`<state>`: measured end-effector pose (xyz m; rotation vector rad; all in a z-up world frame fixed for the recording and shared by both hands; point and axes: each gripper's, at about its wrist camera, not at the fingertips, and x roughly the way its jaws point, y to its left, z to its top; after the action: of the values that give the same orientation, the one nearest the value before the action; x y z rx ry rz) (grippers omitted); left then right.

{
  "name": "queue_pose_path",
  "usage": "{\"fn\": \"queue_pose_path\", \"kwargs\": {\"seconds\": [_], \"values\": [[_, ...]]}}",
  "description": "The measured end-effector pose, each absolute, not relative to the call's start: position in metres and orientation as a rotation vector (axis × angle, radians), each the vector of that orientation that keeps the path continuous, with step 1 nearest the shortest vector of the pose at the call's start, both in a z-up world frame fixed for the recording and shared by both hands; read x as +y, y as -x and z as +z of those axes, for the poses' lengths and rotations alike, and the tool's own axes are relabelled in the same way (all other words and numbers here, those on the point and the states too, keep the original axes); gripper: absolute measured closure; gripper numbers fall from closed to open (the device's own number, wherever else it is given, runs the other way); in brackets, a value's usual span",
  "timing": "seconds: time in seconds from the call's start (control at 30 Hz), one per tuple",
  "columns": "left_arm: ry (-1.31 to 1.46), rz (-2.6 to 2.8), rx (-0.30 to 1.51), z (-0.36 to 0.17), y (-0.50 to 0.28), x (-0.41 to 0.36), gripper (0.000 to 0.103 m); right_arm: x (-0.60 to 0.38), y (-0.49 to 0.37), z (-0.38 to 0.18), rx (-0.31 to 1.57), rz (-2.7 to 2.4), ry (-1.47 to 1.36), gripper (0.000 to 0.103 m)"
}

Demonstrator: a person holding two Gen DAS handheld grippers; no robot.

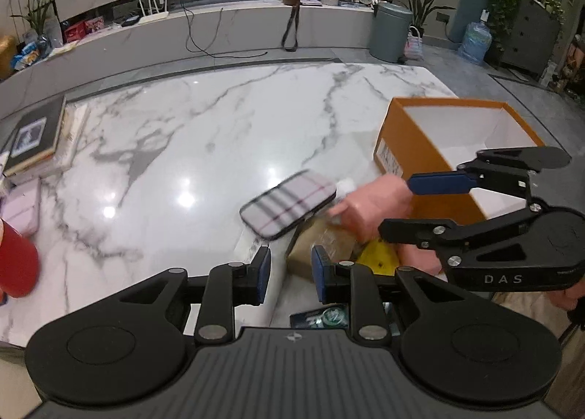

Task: Organize rigid objects
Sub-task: 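Withdraw both tools from the orange box back toward the item pile, then grasp the blue CLEAR can with right tool while left tool grasps white printed box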

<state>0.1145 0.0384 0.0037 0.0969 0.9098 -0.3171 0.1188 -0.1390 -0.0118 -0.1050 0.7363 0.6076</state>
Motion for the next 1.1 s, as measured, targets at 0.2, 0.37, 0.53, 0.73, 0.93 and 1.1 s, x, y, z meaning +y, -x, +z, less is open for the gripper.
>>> {"fn": "queue_pose_path", "kwargs": {"seconds": [0.2,0.37,0.53,0.73,0.93,1.1], "values": [[-0.11,-0.44,0.906,-0.023,-0.101,0.05,0.072,-0.115,-0.117,-0.034,0.811,0.597,0.179,0.054],[-0.198,-0.534,0.95,-0.048,-0.093,0.039,0.071,-0.116,-0.102,-0.055,0.881,0.601,0.204,0.056],[-0.21,-0.535,1.005,-0.067,-0.094,0.042,0.071,-0.104,-0.087,-0.074,0.904,0.681,0.313,0.067],[-0.239,-0.511,1.028,-0.078,-0.094,0.041,0.067,-0.084,-0.087,-0.087,0.915,0.777,0.433,0.069],[-0.232,-0.479,1.023,-0.08,-0.098,0.046,0.066,-0.066,-0.087,-0.091,0.9,0.846,0.538,0.06],[-0.231,-0.456,0.997,-0.077,-0.1,0.05,0.058,-0.065,-0.095,-0.095,0.924,0.859,0.522,0.055]]}}
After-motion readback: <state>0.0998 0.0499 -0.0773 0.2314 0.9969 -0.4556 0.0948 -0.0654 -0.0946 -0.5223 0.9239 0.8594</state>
